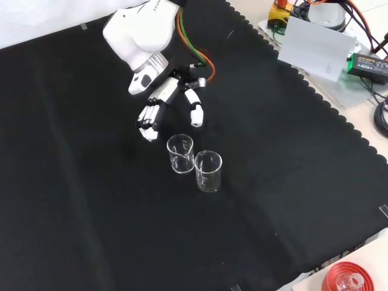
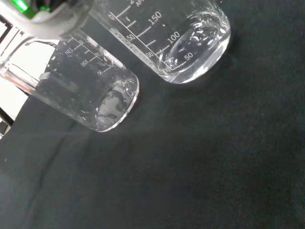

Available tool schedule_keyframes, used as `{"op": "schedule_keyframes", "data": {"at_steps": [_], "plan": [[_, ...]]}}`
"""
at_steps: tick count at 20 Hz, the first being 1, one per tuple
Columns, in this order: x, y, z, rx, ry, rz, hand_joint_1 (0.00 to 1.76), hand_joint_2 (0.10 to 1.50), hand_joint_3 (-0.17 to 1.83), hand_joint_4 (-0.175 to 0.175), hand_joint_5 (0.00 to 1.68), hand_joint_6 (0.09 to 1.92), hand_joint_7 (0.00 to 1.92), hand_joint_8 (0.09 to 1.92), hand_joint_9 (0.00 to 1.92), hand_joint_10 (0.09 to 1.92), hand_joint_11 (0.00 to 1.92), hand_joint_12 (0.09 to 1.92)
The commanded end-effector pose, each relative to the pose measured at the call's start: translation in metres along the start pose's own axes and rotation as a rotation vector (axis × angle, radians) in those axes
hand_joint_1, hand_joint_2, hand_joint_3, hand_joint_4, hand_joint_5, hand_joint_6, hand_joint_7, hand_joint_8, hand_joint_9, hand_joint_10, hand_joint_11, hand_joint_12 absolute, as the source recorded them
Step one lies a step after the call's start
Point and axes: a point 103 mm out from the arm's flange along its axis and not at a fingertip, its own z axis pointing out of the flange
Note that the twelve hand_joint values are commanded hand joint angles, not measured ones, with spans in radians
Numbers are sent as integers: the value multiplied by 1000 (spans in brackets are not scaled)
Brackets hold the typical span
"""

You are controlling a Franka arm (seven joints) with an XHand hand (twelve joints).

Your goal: Pick up the beaker on the right.

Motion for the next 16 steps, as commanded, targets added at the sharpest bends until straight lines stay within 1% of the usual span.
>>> {"op": "schedule_keyframes", "data": {"at_steps": [1,4,7,16], "plan": [[-8,3,6,-1,4,5,735,535,534,-80,254,87,170,640,253,689,0,1078],[-13,6,10,5,14,10,736,534,534,-80,255,87,171,641,255,690,0,1080],[-19,8,16,4,22,4,740,533,536,-80,264,87,181,646,282,697,0,1091],[-16,15,19,-10,51,-14,768,529,542,-80,280,87,205,653,317,696,0,1113]]}}
